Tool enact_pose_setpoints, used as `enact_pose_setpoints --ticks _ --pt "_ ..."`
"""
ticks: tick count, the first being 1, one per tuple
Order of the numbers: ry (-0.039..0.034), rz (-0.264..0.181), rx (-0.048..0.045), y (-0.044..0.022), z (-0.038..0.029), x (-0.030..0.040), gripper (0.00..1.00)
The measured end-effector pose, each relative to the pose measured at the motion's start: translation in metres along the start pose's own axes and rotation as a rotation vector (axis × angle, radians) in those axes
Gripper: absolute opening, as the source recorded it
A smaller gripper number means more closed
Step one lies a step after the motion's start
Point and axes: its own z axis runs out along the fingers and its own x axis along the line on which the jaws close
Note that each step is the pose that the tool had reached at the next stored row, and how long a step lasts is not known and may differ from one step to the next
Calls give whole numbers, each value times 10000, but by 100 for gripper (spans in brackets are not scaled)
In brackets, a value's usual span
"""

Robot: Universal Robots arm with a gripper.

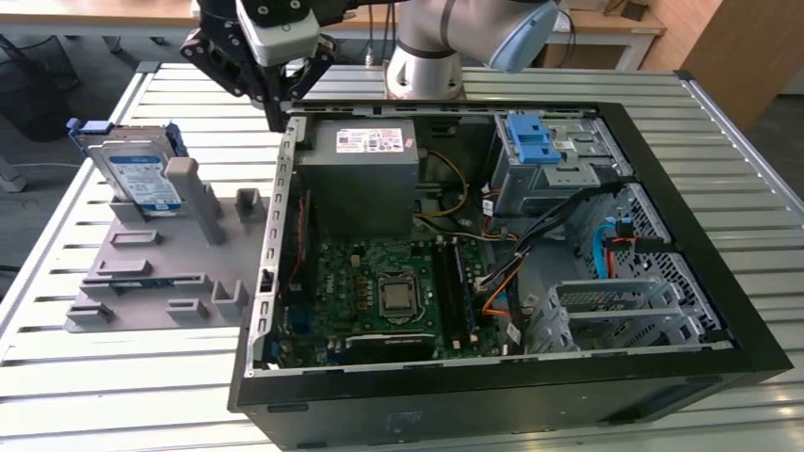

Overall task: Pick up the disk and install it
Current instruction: 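Reach for the disk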

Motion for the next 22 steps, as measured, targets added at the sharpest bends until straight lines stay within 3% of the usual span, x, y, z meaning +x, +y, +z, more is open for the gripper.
enact_pose_setpoints --ticks 22 --pt "8 0 1 -5 8 60 11"
